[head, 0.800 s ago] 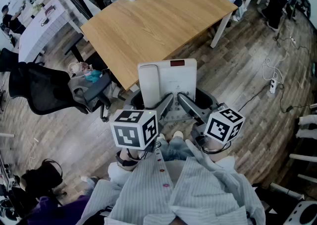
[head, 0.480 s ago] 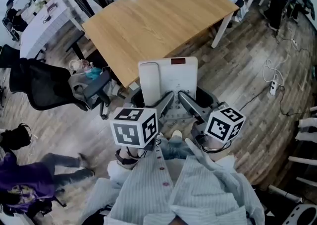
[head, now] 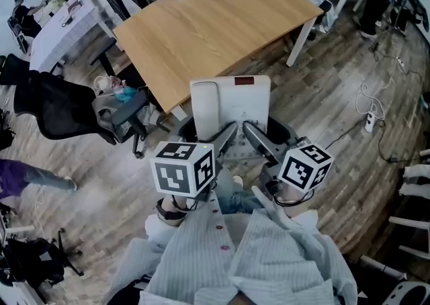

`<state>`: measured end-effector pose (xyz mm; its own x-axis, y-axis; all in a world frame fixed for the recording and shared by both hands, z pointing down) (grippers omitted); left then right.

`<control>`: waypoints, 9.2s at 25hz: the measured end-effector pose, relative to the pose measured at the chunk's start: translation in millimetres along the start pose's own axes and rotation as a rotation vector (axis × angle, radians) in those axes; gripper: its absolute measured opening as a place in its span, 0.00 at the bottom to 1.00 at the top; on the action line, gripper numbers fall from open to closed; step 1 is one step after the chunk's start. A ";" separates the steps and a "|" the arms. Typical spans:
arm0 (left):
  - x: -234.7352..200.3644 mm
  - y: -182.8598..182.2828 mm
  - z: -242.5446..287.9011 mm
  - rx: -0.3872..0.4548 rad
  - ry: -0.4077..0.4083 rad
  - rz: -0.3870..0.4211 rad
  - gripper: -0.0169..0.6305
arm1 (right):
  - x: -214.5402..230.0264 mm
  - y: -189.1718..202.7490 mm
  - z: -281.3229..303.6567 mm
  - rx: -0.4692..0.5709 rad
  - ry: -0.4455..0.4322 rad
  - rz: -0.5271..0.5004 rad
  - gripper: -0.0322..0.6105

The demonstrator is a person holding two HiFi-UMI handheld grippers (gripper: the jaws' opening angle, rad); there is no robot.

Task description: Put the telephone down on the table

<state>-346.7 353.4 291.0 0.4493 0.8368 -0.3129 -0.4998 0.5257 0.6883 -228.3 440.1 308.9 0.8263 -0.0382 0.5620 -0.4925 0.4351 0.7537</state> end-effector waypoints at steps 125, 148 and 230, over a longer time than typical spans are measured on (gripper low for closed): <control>-241.9 -408.1 393.3 0.090 -0.378 -0.607 0.63 | 389.6 -415.7 414.8 -0.573 -0.420 -0.131 0.46; -304.3 -373.9 470.3 -0.029 -0.322 -0.714 0.63 | 453.3 -370.0 482.7 -0.707 -0.352 -0.037 0.46; -374.8 -311.4 518.2 -0.025 -0.266 -0.761 0.63 | 513.3 -318.4 535.2 -0.691 -0.190 0.088 0.47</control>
<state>24.3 -203.1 533.1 0.8329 0.1855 -0.5214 -0.0013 0.9428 0.3333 206.4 -199.5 539.8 0.6989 -0.1053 0.7075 -0.2174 0.9111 0.3503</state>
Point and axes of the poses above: the fingertips, and each gripper's own axes: z forward along the fingers, x to its right, y out of its underside, the point moved 5 cm from there along -z, backward along the fingers, and after that the axes turned 13 degrees about -x, right-handed, at the moved point
